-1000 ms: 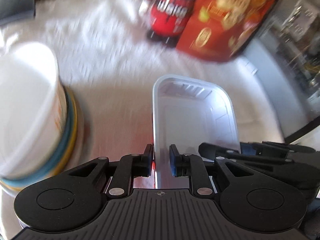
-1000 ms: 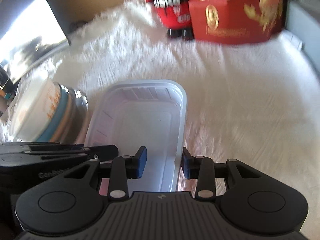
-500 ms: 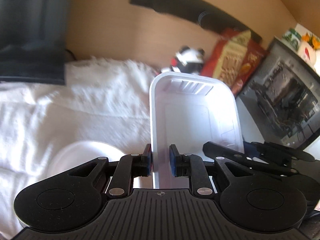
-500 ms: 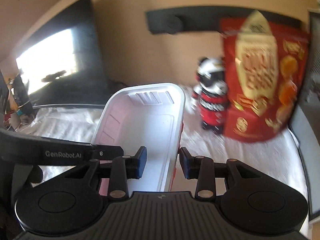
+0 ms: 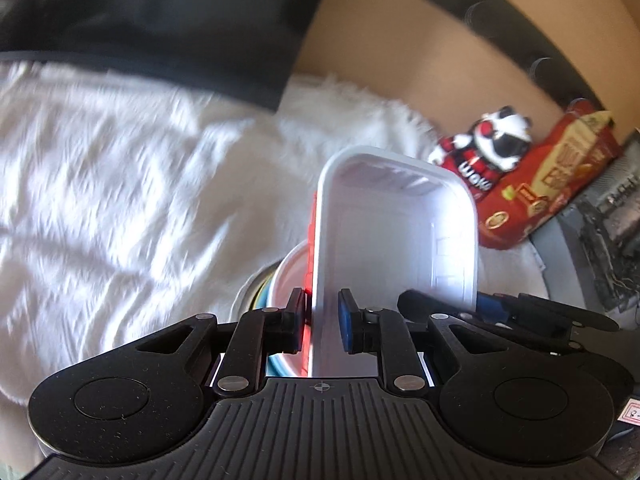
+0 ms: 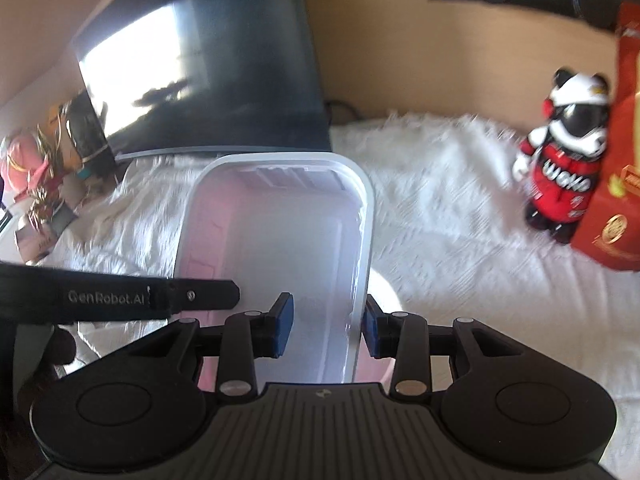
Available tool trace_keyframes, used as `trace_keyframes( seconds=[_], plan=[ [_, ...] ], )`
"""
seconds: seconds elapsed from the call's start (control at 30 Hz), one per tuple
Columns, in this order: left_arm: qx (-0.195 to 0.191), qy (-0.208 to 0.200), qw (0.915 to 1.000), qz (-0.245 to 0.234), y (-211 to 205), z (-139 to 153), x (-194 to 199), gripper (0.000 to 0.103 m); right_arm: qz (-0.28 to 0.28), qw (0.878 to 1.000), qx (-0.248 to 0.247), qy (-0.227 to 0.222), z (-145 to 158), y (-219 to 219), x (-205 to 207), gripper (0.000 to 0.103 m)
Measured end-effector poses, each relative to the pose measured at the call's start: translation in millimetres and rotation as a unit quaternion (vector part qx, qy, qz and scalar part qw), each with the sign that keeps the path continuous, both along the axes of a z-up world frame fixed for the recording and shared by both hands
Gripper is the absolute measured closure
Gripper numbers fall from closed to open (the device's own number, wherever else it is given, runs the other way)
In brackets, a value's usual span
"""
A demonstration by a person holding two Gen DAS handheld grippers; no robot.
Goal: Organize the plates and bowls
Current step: 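Carry the tray over the bowl stack and lower it onto the top bowl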
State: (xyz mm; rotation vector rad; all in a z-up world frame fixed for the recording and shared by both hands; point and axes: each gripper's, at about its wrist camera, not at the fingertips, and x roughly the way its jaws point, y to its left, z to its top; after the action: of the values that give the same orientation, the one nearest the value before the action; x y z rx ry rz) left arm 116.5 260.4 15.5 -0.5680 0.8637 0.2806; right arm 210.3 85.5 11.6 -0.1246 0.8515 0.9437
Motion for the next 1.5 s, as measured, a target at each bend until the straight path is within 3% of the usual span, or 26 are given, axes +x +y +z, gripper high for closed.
trace_keyframes(
  seconds=[0.3, 0.43, 0.67, 0.93, 1.23, 1.5],
  plan=[
    [-0.044, 0.007, 0.9990, 0.004, 14.0, -16.4, -3.6, 0.084, -0.001, 0.999, -0.019, 0.035, -24.7, 9.5, 5.2, 0.066],
    [-0.039, 0.019, 0.9990, 0.007, 18.8, -17.4, -2.0, 0.084, -0.008, 0.999, -0.022, 0.039, -28.3, 8.9, 9.5, 0.066],
    [-0.057, -0.016, 0.9982, -0.007, 23.1, -3.1, 6.0, 0.084, -0.018, 0.999, -0.020, 0.021, -17.4, 3.1, 13.7, 0.066],
    [-0.069, -0.007, 0.9975, -0.014, 22.8, -13.8, 9.0, 0.084, -0.022, 0.999, -0.031, 0.020, -19.4, 0.8, 10.7, 0.066],
    [-0.037, 0.004, 0.9991, -0.021, 17.3, -12.3, 8.3, 0.084, -0.035, 0.998, -0.037, 0.020, -20.4, -2.8, 13.8, 0.066],
    [-0.075, -0.010, 0.9967, -0.029, 26.9, -8.0, 2.3, 0.084, -0.035, 0.997, -0.015, 0.064, -26.7, -12.7, 16.8, 0.066]
  ],
)
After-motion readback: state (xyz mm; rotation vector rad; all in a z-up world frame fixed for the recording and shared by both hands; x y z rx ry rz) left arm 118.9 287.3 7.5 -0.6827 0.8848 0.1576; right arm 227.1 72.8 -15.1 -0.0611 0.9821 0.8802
